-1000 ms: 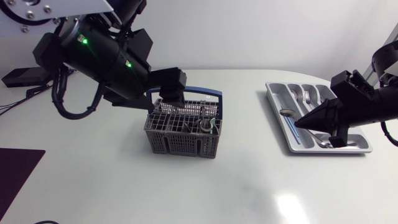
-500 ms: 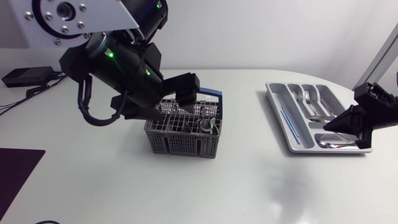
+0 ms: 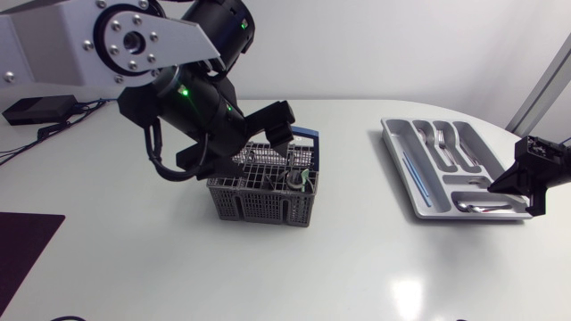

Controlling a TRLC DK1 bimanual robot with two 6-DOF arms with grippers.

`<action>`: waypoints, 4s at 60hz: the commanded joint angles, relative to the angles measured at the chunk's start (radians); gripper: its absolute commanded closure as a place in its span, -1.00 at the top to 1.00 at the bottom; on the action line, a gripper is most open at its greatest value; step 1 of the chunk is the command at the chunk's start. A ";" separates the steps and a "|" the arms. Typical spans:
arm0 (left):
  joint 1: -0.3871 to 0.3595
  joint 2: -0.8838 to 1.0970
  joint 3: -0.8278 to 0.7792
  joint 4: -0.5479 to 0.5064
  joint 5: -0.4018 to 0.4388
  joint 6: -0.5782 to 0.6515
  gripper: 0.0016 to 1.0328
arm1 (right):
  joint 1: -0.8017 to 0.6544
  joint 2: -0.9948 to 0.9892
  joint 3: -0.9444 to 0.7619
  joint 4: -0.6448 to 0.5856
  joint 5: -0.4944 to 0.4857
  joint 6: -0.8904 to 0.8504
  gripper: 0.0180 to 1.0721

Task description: Unload the cutlery basket into the drawer organizer.

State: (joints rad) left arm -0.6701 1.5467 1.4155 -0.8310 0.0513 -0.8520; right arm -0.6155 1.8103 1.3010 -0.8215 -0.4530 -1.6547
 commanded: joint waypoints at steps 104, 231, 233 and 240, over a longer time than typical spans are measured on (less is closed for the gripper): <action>0.012 0.168 -0.023 0.067 -0.045 -0.222 0.44 | 0.338 -0.488 -0.391 0.185 -0.012 0.331 0.91; 0.047 0.254 0.062 0.056 -0.014 -0.206 -0.87 | 0.635 -0.698 -0.635 0.285 0.013 0.550 0.91; 0.047 0.254 0.062 0.056 -0.014 -0.205 -0.92 | 0.635 -0.698 -0.637 0.285 0.014 0.550 0.91; 0.046 0.256 0.060 0.056 -0.002 -0.199 -0.92 | 0.635 -0.698 -0.638 0.286 0.016 0.550 0.91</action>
State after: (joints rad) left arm -0.6292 1.7760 1.4555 -0.7639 0.0364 -1.0473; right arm 0.0124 1.1217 0.6922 -0.5430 -0.4438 -1.1252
